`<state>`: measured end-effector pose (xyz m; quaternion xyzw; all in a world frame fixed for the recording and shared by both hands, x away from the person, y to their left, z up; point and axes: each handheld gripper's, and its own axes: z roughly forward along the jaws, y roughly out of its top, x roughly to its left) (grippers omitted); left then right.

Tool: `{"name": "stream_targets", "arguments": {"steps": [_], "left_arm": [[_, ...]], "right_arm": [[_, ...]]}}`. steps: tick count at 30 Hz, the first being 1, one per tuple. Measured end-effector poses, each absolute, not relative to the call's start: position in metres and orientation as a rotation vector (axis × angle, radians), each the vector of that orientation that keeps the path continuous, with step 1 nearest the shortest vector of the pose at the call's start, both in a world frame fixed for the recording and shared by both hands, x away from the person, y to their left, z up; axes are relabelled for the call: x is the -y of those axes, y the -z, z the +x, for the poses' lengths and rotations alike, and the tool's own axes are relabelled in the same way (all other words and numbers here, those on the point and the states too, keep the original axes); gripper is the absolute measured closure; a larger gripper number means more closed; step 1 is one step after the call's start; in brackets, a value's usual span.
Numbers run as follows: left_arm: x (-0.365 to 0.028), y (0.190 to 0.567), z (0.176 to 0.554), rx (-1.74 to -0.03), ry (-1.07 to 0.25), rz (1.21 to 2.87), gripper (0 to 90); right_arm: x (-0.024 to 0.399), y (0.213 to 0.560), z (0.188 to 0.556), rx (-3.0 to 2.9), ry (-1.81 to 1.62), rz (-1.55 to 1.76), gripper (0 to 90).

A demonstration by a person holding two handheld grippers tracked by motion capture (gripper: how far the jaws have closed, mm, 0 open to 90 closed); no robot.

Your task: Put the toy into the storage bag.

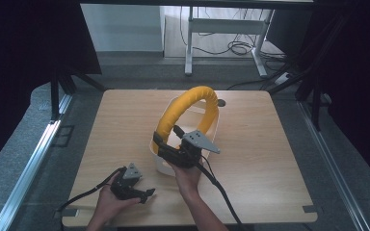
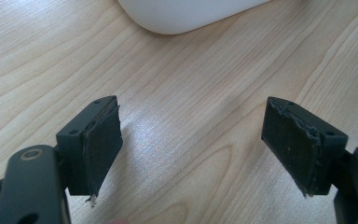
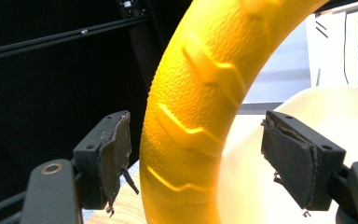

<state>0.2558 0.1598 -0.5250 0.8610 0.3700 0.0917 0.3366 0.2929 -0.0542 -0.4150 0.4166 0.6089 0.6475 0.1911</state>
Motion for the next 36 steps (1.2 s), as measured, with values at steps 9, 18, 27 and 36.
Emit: {"name": "stream_targets", "arguments": {"steps": [9,18,27,36], "left_arm": [[-0.161,0.524,0.255,-0.963,-0.245,2.245,20.1],[-0.161,0.524,0.256,-0.969,-0.251,2.245,20.1],[-0.161,0.525,0.256,-0.973,-0.257,2.247,20.1],[-0.159,0.527,0.256,-0.981,-0.258,2.250,20.1]], "right_arm": [[0.087,0.408,0.292,-1.774,-1.787,1.127,24.9],[0.132,0.410,0.286,-1.832,-1.768,1.076,27.2],[0.183,0.422,0.283,-1.857,-1.703,1.038,32.2],[0.221,0.448,0.284,-1.905,-1.646,1.057,33.2]]}}
